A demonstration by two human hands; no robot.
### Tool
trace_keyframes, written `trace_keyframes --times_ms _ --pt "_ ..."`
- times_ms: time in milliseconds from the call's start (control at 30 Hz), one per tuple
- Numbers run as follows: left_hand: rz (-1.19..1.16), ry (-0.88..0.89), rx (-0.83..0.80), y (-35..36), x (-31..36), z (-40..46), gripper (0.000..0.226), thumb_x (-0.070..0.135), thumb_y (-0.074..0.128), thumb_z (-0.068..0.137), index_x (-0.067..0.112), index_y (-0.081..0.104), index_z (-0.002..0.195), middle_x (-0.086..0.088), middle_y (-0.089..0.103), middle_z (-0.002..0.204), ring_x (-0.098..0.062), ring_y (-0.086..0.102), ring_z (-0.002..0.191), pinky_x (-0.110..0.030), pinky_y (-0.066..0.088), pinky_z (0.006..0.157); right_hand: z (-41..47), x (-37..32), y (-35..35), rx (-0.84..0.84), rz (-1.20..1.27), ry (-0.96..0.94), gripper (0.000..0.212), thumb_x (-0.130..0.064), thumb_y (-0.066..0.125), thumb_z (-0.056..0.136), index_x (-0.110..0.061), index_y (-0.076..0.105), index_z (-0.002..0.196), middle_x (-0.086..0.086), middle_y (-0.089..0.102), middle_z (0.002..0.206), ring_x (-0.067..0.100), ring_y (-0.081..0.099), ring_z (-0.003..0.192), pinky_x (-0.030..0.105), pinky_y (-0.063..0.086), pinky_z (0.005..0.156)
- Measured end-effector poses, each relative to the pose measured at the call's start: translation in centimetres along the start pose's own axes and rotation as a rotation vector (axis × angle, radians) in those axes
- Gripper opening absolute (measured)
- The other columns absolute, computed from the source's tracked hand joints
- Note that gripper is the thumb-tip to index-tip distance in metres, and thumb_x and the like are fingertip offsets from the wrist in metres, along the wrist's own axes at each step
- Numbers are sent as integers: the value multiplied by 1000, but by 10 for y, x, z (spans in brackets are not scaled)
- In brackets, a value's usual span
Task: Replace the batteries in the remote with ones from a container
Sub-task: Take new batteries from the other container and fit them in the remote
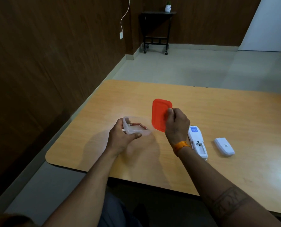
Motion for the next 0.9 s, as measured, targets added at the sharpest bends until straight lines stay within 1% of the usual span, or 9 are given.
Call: trace_keyframes --times_ms 100,200,267,333,433,500,600,700,900 --pt "172 16 36 1 -1 -1 89 35 98 68 14 55 144 -4 59 141 -23 54 131 -36 50 102 2 12 -8 18 -11 74 41 -35 49 110 -8 64 83 3 63 74 14 52 62 24 36 52" --pt "400 -15 87 2 1 -1 91 51 95 65 14 58 140 -7 60 135 -30 48 131 -39 43 101 4 22 -11 -7 -39 135 42 -36 50 109 -7 69 84 4 65 75 21 57 68 32 43 58" --pt "532 -53 115 2 2 -1 92 62 91 64 19 59 139 -5 60 135 -31 46 131 -41 41 99 5 28 -11 -39 -75 160 42 -35 52 108 -8 69 80 2 63 71 21 56 67 32 40 59" --pt "592 -90 144 0 0 -2 94 68 88 62 20 59 138 -5 60 137 -32 45 134 -43 41 100 5 35 -10 -92 -138 164 46 -35 54 107 -12 62 67 -1 56 60 21 51 61 30 30 53" --pt "608 -116 153 -2 -2 -1 98 68 89 59 15 59 135 -7 60 142 -34 39 145 -47 41 110 -1 45 -5 -209 -235 158 51 -38 56 104 -11 58 61 -3 53 54 22 51 57 25 26 49" --pt "592 -136 125 -1 -3 0 101 68 89 60 12 56 138 -7 58 147 -34 30 154 -46 33 120 -7 49 -3 -274 -284 139 45 -41 56 101 -11 66 69 -2 62 60 26 60 63 27 33 52" --pt "595 -164 77 -1 -3 0 106 70 86 63 15 51 147 -8 47 160 -31 19 160 -45 24 126 -16 46 -2 -336 -355 73 34 -45 57 97 -18 77 102 3 77 94 28 70 90 32 52 73" --pt "622 -177 42 -3 -1 0 114 73 83 66 14 43 154 -9 34 169 -30 11 162 -44 18 128 -21 38 -3 -390 -449 -1 40 -43 57 98 -14 72 122 11 73 116 33 66 108 41 56 88" --pt "664 -192 -33 -7 1 2 124 77 81 63 13 35 159 -14 22 173 -31 5 163 -44 11 131 -23 5 -1 -323 -478 -270 28 -32 64 98 -13 71 117 8 67 109 30 60 107 43 54 82"
Point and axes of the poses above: each hand's wrist, its own z-axis towards the middle knuckle, its own y-axis out of the palm, x = y × z, the point moved 3 cm from there along z, towards the middle knuckle
